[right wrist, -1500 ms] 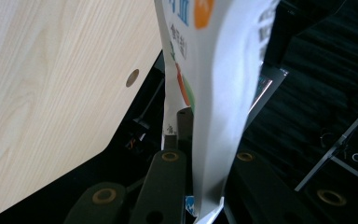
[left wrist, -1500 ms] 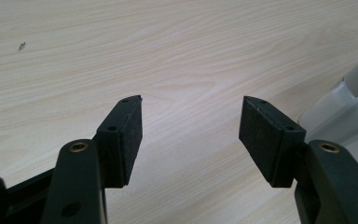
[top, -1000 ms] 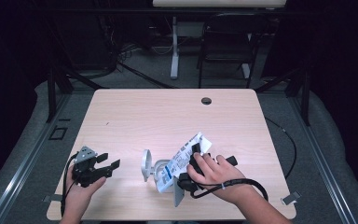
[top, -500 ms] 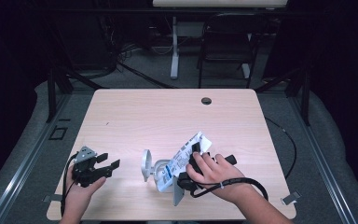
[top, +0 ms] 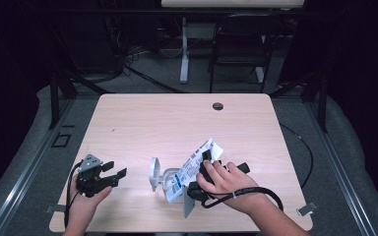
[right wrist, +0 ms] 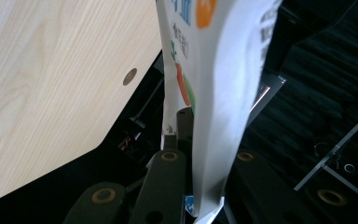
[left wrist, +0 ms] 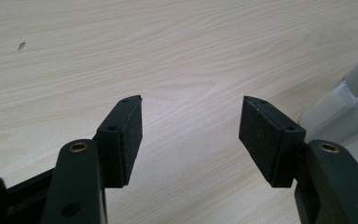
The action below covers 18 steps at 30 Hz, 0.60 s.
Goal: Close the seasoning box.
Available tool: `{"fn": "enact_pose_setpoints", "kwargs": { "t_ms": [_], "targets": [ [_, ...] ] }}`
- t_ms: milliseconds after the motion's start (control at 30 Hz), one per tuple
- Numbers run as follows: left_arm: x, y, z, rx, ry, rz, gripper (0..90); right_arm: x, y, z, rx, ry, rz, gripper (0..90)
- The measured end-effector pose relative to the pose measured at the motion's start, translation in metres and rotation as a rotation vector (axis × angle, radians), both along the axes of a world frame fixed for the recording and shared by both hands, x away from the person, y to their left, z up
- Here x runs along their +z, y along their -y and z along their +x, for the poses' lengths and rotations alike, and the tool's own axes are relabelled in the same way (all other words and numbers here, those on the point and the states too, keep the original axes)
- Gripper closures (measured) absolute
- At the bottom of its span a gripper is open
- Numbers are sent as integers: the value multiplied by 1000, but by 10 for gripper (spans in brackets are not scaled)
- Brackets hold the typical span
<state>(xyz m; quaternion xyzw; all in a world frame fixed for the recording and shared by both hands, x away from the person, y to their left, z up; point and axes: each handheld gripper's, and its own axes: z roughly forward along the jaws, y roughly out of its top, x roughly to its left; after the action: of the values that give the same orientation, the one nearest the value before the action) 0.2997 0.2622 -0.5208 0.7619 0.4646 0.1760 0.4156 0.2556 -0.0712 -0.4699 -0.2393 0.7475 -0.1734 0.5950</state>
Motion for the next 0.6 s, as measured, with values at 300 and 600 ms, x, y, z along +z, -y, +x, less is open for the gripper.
{"fn": "enact_pose_setpoints", "kwargs": {
  "t_ms": [300, 600],
  "targets": [
    [0, 0, 0, 0, 0, 0, 400, 1, 2, 2, 13, -19, 11, 877],
    [1, -1, 0, 1, -1, -2, 400, 1, 2, 0, 8, -20, -9, 876]
  ]
}}
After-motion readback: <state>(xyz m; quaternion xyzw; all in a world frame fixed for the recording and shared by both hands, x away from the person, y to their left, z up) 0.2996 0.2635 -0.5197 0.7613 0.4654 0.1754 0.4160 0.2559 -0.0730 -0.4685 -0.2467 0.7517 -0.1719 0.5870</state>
